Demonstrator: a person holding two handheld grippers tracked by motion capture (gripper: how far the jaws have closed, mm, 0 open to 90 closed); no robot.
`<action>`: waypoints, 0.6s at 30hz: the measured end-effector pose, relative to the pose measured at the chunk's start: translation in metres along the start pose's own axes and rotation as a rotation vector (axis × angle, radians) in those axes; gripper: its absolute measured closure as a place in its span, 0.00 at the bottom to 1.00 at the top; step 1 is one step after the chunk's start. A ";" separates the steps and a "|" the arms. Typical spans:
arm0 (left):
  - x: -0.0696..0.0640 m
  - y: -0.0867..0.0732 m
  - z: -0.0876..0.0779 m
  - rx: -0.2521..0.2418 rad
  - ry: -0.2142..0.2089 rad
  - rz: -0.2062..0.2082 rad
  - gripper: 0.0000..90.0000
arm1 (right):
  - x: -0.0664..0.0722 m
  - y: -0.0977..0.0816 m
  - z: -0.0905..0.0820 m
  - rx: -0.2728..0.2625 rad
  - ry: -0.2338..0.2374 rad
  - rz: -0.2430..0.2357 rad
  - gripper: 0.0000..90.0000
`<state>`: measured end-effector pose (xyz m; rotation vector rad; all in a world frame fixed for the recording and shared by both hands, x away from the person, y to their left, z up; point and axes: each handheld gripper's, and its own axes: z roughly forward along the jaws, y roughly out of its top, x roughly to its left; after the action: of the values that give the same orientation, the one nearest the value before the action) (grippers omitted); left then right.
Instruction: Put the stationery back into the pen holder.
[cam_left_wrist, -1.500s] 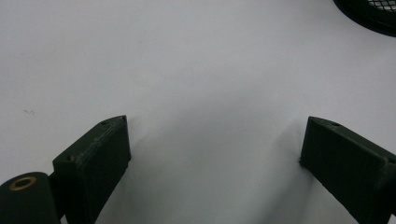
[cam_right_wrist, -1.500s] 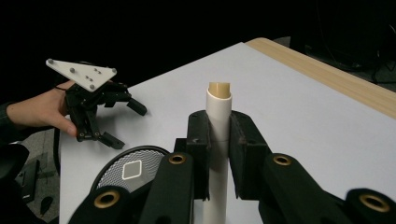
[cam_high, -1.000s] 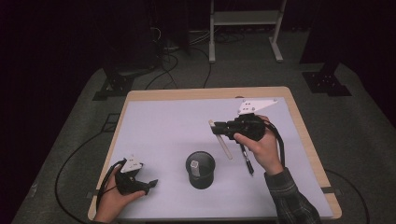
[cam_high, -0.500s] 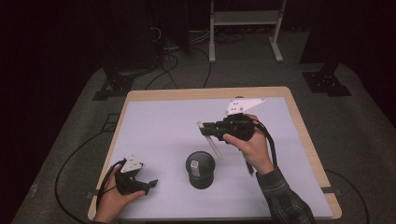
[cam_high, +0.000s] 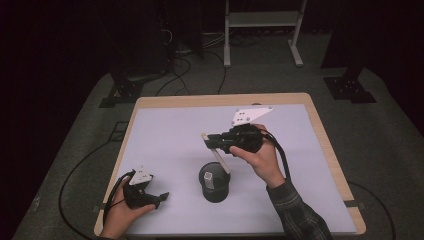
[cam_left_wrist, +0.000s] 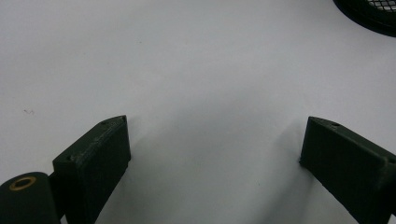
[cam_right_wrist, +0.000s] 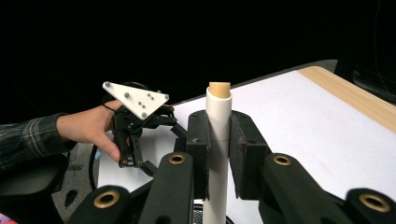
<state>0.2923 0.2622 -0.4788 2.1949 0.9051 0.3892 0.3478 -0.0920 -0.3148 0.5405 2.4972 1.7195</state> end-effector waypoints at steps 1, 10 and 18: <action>0.000 0.000 0.000 0.000 0.001 0.001 0.08 | 0.000 0.000 0.002 0.005 0.003 -0.003 0.87; 0.000 0.000 0.000 0.000 0.000 0.000 0.08 | -0.001 -0.004 0.012 0.015 0.016 -0.013 0.87; 0.000 0.000 0.000 0.000 0.000 0.000 0.08 | -0.004 -0.012 0.020 0.033 0.028 -0.007 0.87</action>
<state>0.2923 0.2622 -0.4788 2.1950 0.9046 0.3897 0.3533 -0.0786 -0.3337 0.5122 2.5473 1.6988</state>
